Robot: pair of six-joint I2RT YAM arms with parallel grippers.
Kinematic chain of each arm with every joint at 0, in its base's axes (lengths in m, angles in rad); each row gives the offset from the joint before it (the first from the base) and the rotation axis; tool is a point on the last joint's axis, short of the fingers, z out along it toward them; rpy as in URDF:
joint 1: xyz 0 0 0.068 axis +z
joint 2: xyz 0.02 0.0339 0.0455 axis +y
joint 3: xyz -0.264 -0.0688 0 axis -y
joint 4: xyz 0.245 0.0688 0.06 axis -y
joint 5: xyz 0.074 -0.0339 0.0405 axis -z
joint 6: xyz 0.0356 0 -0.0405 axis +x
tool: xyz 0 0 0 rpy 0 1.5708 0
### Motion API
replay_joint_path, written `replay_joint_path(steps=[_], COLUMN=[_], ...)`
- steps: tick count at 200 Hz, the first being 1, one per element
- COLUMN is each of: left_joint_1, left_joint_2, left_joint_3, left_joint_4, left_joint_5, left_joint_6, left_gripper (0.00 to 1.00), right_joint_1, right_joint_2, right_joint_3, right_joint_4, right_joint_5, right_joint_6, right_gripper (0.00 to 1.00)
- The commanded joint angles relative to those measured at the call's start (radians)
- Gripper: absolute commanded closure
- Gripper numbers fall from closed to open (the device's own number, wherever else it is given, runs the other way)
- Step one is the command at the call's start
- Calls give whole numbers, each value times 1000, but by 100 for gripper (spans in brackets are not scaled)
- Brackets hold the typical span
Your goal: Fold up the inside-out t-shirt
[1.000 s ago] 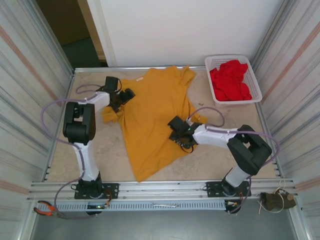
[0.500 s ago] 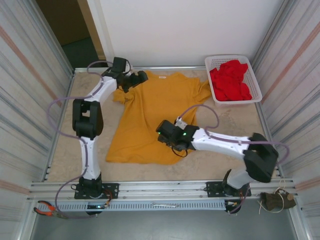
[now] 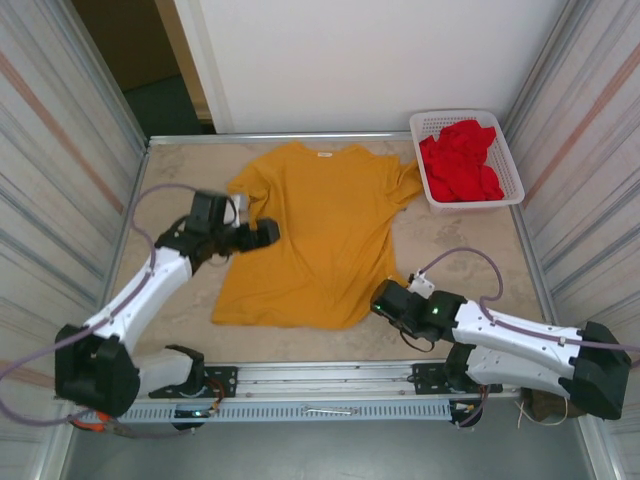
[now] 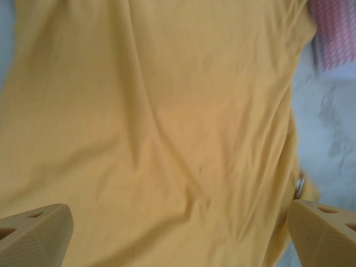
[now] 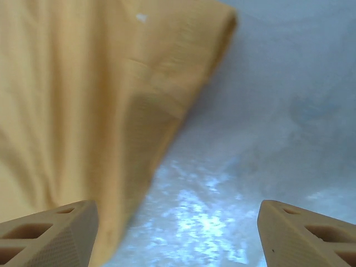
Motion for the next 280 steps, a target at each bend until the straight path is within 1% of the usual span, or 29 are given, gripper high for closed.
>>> replay_joint_path(steps=[1,31,46,51,70,105,113,126,128,129,143,153,195,212,216,223,226,230,233,238,244,280], left_joint_1=[-67,-135,-141,-142,-145,-157,-163,-168,-170,-171,-177,-182,-189,-190,-191,-191,-191,-191,-191,-190,-193,-197], left_joint_2=[-119,-220,-252,-260,-278,-291,-292,-292,-292,-292,-292,-295,-299,-294,-292,-290,-288,-287,-285,-283,-280,-266], left_joint_3=[-102,-194,-222,-229,-243,-246,-244,-239,-238,-238,-235,-233,-233,-234,-234,-235,-235,-235,-237,-238,-238,-226], left_joint_4=[-31,-69,-70,-70,-78,-78,-78,-79,-79,-79,-81,-83,-90,-89,-88,-86,-85,-83,-83,-79,-75,-67], left_joint_5=[-74,-125,-127,-127,-129,-138,-139,-144,-145,-145,-150,-153,-160,-159,-158,-158,-158,-158,-158,-159,-158,-156], left_joint_6=[-22,-54,-71,-74,-82,-94,-94,-92,-92,-93,-86,-82,-67,-65,-65,-65,-65,-66,-67,-68,-71,-74], left_gripper=[1,1,1,1,1,1,1,1,1,1,1,1,1,1,1,1,1,1,1,1,1,1], right_joint_1=[7,-4,-3,-3,-3,-4,-5,-5,-5,-5,-5,-5,-5,-3,-2,1,2,6,9,14,18,29], right_joint_2=[-21,23,42,78,127,227,244,257,257,257,239,215,66,53,54,53,56,64,71,84,102,208], right_joint_3=[-2,3,7,7,19,51,57,66,67,67,69,70,74,66,64,57,55,53,52,49,46,41], right_joint_4=[63,127,169,183,222,273,280,283,282,282,272,259,159,145,146,151,152,156,159,164,171,250], right_joint_5=[17,2,-4,-8,-14,-37,-44,-49,-49,-49,-48,-43,11,7,2,-9,-12,-18,-19,-22,-24,-48], right_joint_6=[41,20,19,18,15,1,-3,-9,-10,-10,-16,-19,-16,-10,-7,0,3,9,11,14,20,32], right_gripper=[28,30,31,32,35,44,50,65,69,69,89,100,100,100,89,62,52,44,40,37,36,37])
